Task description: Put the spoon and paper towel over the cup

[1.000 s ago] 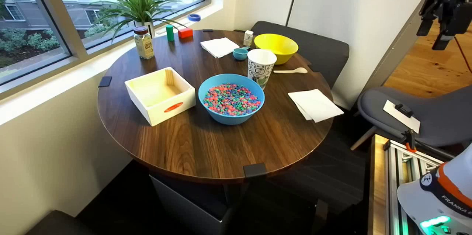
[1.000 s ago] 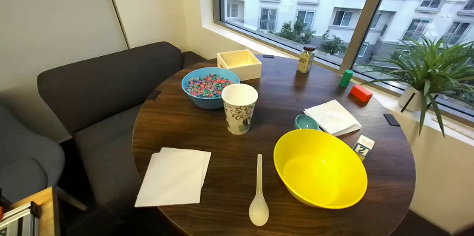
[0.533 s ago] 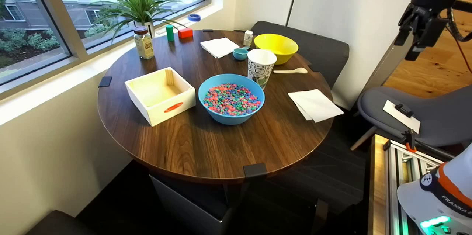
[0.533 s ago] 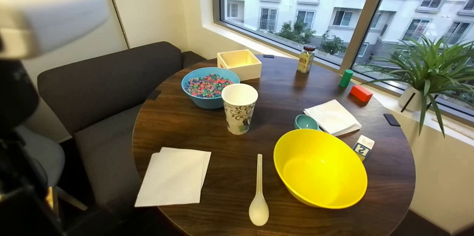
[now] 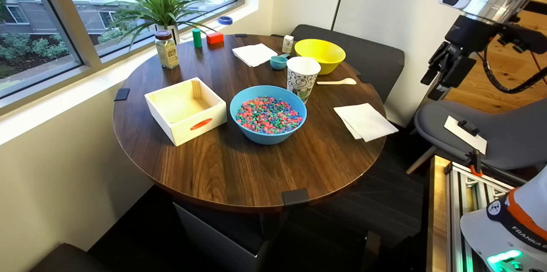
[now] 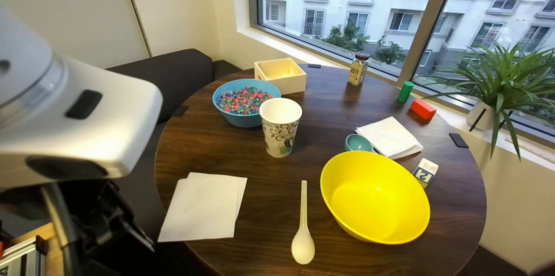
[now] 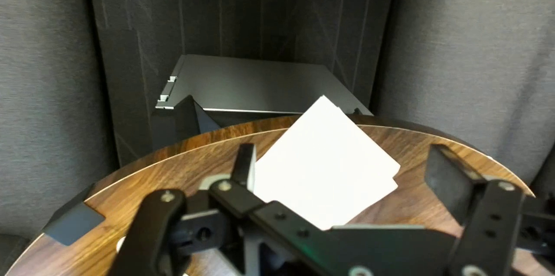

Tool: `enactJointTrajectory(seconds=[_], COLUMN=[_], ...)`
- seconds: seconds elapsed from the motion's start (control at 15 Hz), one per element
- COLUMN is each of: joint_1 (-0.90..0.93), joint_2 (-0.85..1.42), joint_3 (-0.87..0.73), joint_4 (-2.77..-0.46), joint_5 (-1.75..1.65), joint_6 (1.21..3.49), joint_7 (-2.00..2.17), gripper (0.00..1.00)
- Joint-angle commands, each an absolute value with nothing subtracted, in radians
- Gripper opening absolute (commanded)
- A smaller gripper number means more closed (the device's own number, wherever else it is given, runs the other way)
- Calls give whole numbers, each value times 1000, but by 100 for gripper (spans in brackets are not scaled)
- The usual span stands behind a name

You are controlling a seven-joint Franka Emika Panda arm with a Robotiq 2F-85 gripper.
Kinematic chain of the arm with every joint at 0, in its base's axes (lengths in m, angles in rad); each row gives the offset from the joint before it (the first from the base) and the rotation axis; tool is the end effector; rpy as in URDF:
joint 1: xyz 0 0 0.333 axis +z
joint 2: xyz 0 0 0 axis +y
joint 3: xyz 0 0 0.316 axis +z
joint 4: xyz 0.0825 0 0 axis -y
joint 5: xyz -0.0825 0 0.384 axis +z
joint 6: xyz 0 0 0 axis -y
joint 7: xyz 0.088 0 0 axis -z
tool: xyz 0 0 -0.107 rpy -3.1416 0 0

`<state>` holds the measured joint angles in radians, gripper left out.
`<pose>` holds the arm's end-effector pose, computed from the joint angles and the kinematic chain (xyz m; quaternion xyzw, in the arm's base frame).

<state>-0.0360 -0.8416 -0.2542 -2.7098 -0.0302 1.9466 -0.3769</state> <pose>0.2968 -0.0901 0.4639 -0.9925 -0.0865 -0.0531 0.0675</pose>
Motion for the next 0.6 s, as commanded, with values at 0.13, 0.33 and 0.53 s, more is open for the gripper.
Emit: enactJointTrajectory(seconds=[0.13, 0.33, 0.53], joint_1=[-23, -24, -22], joint_2=[-836, -799, -760], joint_3=[-339, -410, -472], joint_4=[-2768, -2762, -2760], joint_5=[127, 216, 294], joint_6=[2077, 2102, 2074], joint_7=[-387, -413, -451], gripper=[100, 100, 100])
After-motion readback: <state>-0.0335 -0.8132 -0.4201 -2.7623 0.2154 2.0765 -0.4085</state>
